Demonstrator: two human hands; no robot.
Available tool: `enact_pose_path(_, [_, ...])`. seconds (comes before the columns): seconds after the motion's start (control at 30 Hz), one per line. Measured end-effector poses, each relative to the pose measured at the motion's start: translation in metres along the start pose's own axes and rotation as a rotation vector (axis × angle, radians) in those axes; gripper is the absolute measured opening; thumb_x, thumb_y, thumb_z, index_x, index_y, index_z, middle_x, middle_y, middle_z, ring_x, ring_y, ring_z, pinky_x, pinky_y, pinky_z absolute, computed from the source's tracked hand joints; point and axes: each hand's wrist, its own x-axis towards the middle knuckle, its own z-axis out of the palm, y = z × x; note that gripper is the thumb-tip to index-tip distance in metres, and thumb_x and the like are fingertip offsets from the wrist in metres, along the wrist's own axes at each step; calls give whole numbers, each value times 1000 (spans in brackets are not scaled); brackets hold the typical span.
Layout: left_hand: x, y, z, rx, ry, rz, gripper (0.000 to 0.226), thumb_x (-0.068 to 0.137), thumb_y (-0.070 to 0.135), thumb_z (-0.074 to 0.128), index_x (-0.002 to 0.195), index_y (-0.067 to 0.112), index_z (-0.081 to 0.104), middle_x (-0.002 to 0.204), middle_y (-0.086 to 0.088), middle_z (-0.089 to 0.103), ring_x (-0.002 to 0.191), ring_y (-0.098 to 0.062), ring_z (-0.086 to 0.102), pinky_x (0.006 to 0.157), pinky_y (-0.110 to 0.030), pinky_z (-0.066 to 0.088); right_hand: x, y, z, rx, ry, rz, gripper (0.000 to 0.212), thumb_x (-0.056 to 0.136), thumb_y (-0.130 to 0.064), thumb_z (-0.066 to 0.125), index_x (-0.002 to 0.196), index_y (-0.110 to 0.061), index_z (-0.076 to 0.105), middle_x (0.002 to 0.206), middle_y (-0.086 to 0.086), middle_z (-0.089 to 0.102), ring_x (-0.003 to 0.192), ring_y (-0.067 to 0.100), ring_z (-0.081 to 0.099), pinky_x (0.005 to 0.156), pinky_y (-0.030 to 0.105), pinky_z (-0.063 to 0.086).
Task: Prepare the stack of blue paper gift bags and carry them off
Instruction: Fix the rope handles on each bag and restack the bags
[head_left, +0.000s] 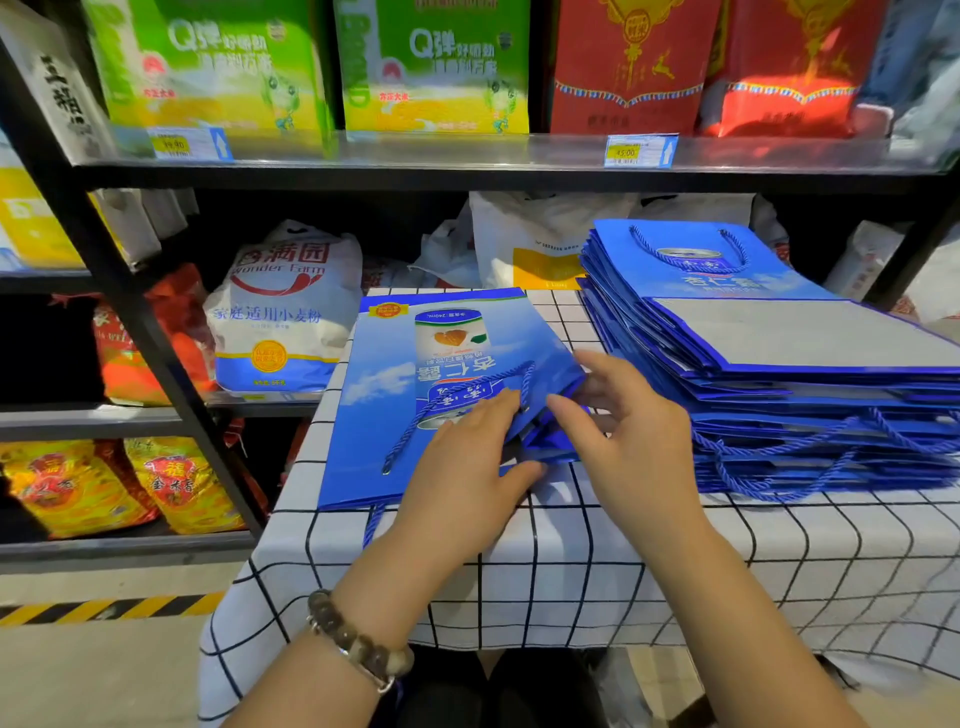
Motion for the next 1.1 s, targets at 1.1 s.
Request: enact_pose_path(1.1, [24,39,-50,-1227,769,-125,19,95,11,41,102,21,55,100,4,67,94,-15,65,84,-35,52,-16,-2,48,-136,-374,-207,79,87,-30,54,138,-32,-7,152,-12,-3,142,3,0,112,15,4])
